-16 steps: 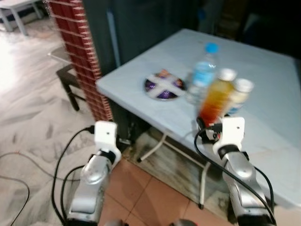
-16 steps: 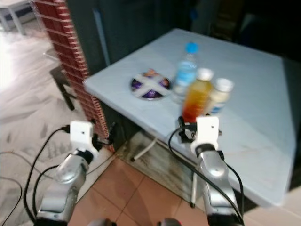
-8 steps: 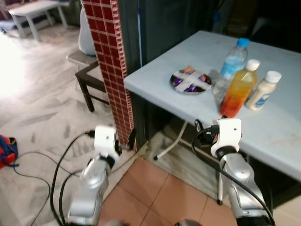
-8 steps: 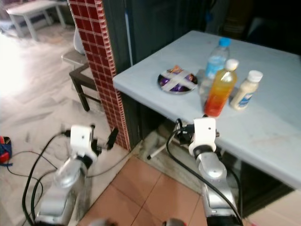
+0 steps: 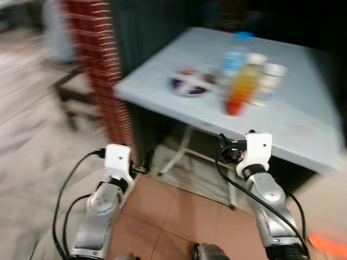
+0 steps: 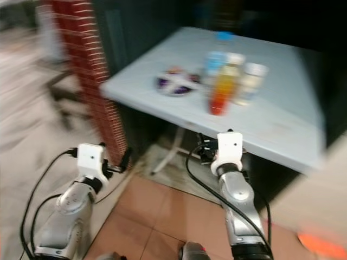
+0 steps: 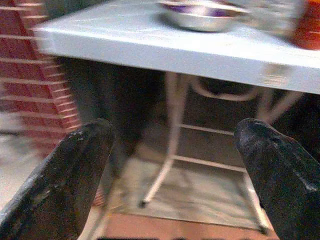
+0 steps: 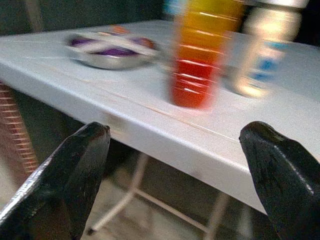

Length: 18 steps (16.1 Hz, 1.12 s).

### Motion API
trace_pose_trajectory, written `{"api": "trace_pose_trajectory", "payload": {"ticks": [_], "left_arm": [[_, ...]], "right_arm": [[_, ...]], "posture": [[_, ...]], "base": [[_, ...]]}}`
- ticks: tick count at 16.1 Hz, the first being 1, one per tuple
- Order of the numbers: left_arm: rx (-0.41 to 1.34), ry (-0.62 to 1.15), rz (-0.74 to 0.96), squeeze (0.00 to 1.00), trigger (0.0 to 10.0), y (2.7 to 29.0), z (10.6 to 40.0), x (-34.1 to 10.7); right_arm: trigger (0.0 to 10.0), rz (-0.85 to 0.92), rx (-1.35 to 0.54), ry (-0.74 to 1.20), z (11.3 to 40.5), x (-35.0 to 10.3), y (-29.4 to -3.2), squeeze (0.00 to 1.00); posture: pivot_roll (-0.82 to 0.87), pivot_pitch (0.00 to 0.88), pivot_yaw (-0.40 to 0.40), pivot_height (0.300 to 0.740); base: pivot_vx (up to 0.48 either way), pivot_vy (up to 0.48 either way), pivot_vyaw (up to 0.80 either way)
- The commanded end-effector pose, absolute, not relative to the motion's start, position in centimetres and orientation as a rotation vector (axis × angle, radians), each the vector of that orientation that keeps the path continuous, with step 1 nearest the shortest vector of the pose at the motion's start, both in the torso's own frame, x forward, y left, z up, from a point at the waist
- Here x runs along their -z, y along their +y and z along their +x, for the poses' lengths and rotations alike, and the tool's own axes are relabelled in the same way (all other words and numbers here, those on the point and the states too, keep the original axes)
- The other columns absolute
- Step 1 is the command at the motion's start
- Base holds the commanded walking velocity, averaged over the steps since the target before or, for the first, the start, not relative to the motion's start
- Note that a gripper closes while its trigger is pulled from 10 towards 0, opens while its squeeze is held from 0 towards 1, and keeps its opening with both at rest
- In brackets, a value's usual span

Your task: Restocking fridge

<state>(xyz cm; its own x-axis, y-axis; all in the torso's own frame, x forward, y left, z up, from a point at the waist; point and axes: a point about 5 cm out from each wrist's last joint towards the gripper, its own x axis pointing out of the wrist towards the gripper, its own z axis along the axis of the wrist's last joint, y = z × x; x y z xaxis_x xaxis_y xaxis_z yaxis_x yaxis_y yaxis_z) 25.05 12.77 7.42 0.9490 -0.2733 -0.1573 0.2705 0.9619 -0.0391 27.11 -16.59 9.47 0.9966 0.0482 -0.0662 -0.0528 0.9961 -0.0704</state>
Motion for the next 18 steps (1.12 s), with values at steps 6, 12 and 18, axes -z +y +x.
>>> {"api": "trace_pose_trajectory", "payload": {"ticks": [6, 12, 18], "left_arm": [[0.283, 0.166, -0.001, 0.00, 10.0, 12.9, 24.6, -7.4], [0.262, 0.133, -0.019, 0.00, 10.0, 13.2, 24.7, -7.9], [0.262, 0.102, -0.026, 0.00, 10.0, 13.1, 25.1, -8.5]], "right_arm": [[10.0, -0.079, -0.026, 0.091, 26.8, -9.0, -16.8, 0.00], [10.0, -0.131, -0.052, 0.048, 26.8, -9.5, -16.3, 0.00], [10.0, -0.150, -0.082, -0.008, 27.6, -10.7, -16.2, 0.00]], "posture": [[0.01, 0.000, 0.013, 0.740], [0.00, 0.000, 0.028, 0.740], [0.00, 0.000, 0.031, 0.740]], "base": [[0.000, 0.000, -0.78], [0.000, 0.000, 0.00], [0.040, 0.000, 0.00]]}}
